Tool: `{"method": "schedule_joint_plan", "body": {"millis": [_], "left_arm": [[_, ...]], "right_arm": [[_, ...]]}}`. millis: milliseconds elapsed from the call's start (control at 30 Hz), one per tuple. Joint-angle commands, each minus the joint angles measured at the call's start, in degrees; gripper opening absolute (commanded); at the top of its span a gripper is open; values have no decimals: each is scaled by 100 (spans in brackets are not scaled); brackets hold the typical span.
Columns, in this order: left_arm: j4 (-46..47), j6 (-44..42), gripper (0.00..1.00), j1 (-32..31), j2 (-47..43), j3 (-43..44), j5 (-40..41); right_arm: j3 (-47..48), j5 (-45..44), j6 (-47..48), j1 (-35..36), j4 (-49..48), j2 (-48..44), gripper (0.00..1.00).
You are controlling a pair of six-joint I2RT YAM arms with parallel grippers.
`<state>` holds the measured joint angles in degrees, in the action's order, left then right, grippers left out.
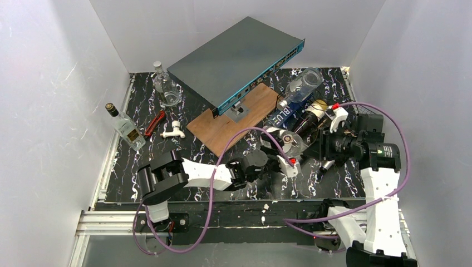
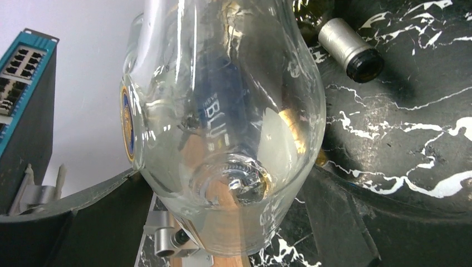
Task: Take the wine bottle off the wine rack
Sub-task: Pick up the wine bottle from the wine rack.
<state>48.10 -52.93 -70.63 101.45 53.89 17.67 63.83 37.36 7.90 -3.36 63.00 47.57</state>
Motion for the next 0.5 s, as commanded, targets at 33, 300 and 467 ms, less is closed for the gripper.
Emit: {"method": "schedule_joint_plan", "body": {"millis": [33, 300, 467], "left_arm": [[1126, 48, 96, -228, -606, 44, -264], [1205, 168, 96, -275, -664, -243, 3], [1234, 296, 96, -276, -765, -509, 166]], "right_arm": [[18, 1782, 100, 623, -9, 197, 1], [17, 1267, -237, 1355, -615, 506, 1], [-33, 951, -347, 1780, -847, 732, 1]]}}
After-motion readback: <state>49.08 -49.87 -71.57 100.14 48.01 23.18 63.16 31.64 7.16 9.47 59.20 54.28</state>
